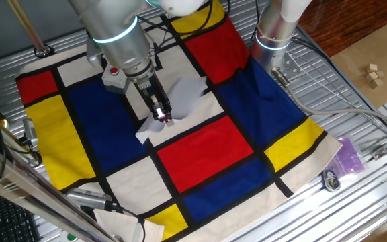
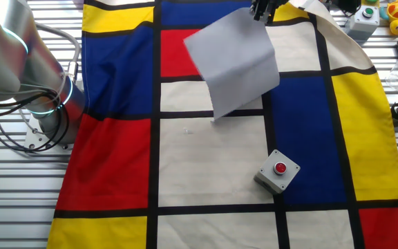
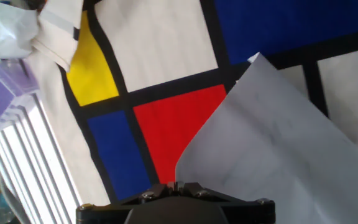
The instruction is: Flip over and spread out the paper that is laid flat on the table
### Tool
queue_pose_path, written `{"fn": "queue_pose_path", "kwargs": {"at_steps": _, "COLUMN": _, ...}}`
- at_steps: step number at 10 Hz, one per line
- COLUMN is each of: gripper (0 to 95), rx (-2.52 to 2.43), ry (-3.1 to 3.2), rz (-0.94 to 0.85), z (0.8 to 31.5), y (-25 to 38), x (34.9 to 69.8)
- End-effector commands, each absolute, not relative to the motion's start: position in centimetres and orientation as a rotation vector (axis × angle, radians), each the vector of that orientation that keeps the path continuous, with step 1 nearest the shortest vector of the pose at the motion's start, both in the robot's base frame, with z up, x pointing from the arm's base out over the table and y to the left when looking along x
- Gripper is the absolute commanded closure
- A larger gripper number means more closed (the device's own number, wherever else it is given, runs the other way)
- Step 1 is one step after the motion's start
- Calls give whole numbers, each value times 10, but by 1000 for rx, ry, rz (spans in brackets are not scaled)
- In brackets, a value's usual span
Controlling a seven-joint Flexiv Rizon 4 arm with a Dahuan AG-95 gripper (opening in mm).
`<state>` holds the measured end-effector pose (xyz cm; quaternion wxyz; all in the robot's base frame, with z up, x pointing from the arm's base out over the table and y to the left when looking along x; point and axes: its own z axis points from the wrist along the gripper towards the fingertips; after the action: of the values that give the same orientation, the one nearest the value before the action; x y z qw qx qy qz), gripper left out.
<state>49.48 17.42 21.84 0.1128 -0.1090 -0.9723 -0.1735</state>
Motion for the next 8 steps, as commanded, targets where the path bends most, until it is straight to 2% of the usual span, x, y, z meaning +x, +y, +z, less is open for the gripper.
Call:
{"fn": "queue_pose_path", "kwargs": {"at_steps": 1, "gripper": 950, "rx": -322, "ry": -2861, "rz": -524, "z": 216, "y": 174, "x": 495}}
{"fn": "queue_pose_path", "kwargs": {"at_steps": 8, "gripper": 950, "rx": -333, "ry": -2884, "rz": -577, "z": 203, "y": 176, "x": 495}}
